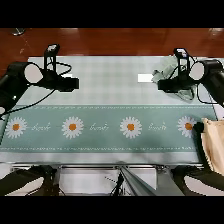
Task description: Fold the shirts.
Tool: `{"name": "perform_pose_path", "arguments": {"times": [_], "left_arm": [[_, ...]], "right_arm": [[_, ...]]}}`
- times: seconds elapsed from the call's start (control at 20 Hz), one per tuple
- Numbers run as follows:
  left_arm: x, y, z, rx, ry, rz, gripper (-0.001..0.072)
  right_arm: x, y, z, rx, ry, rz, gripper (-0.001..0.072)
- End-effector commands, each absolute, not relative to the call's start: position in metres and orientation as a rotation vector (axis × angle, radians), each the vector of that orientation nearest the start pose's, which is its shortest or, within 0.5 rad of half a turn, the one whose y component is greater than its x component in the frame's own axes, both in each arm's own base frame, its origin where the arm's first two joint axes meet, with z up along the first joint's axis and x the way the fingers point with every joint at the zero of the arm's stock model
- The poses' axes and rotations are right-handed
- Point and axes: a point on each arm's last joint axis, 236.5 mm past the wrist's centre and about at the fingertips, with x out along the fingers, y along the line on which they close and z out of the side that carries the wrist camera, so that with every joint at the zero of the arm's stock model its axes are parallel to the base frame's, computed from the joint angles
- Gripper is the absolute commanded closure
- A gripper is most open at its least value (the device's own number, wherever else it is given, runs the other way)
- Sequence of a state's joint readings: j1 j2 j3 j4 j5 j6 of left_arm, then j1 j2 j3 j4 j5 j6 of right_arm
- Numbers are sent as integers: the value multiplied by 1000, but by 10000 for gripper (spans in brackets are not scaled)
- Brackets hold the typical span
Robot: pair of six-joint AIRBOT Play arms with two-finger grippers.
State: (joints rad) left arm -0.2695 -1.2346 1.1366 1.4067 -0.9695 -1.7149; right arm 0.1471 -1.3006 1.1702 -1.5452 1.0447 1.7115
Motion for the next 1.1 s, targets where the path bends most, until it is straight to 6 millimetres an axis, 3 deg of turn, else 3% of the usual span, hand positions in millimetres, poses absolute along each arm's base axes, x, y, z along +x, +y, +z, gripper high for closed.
{"name": "perform_pose_path", "arguments": {"times": [0.0, 0.8, 1.05], "left_arm": [[393, -141, 36, -140, 1103, -237, 684], [393, -142, 36, -140, 1103, -237, 684], [394, -141, 36, -141, 1104, -235, 684]], "right_arm": [[405, 66, 12, 62, 1183, 60, 687], [406, 66, 13, 62, 1178, 60, 687], [437, 67, 28, 61, 1031, 68, 686]]}}
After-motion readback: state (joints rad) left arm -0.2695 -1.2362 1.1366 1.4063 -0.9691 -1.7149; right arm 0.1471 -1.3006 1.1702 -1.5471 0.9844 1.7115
